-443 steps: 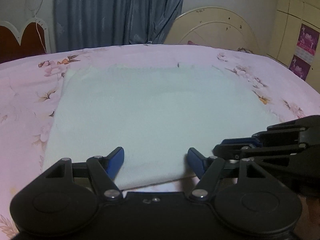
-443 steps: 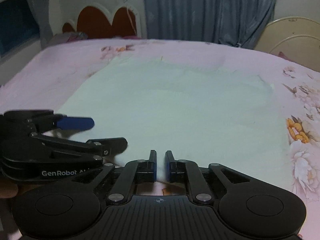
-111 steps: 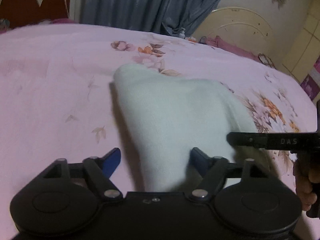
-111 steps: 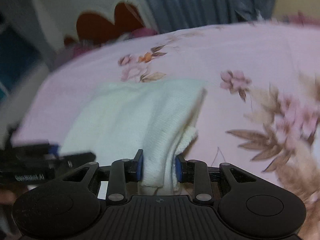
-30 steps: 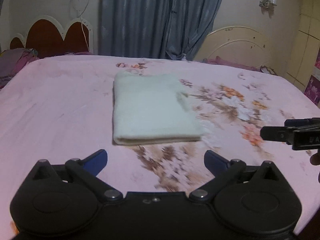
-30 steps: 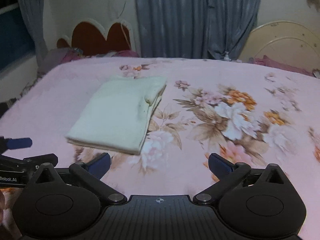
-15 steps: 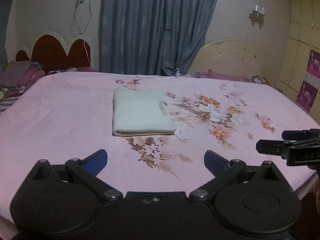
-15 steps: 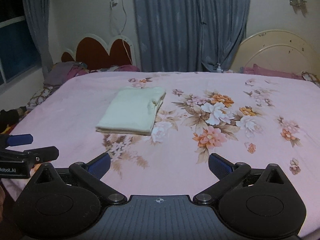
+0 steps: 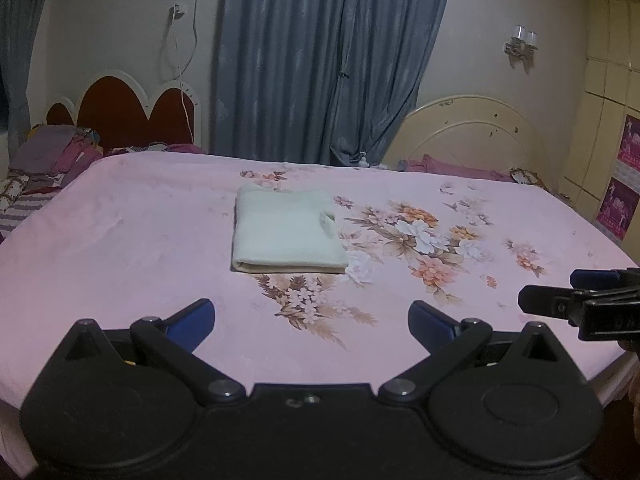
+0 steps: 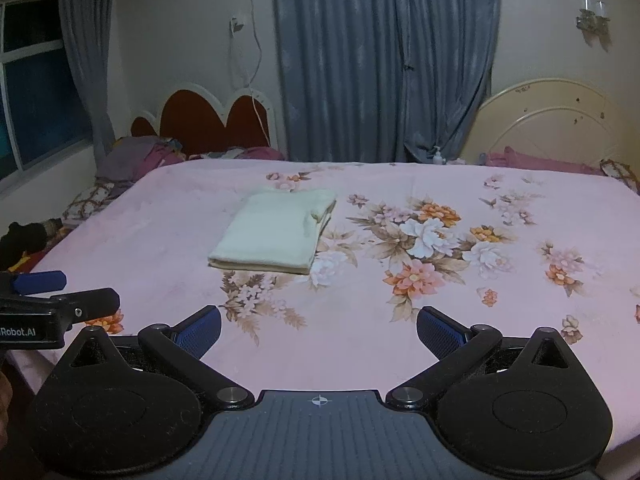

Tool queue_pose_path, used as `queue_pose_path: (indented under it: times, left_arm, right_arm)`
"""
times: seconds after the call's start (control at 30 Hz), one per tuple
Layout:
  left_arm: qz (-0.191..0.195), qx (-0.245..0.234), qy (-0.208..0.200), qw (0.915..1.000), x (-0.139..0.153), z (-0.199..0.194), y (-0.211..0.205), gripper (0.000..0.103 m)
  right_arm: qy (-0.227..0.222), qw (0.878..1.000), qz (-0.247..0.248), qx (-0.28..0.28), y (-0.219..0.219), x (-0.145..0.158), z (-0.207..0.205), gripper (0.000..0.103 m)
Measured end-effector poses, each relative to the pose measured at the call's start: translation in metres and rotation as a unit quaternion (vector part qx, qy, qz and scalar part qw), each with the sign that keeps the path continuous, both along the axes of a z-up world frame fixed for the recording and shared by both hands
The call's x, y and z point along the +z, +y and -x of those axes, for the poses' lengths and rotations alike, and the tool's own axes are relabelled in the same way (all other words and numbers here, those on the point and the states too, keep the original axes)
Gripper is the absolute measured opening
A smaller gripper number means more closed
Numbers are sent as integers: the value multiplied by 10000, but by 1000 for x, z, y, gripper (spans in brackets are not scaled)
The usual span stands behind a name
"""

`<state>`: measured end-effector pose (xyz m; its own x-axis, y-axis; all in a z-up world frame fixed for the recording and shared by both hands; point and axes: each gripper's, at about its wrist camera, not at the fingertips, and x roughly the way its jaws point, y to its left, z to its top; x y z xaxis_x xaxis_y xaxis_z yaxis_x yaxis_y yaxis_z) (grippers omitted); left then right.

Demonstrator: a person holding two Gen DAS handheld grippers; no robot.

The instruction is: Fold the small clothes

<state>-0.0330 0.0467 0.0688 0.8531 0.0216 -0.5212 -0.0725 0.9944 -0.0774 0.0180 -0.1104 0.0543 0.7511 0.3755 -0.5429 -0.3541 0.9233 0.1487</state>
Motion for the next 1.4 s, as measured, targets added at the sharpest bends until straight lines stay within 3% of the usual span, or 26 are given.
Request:
queue_pose_path:
  times: [1.4]
  left_arm:
    - [-108, -94, -55, 9999, 5, -1, -3, 102]
  right_arm:
    - [-17, 10000, 0, 3, -16, 4, -9, 103]
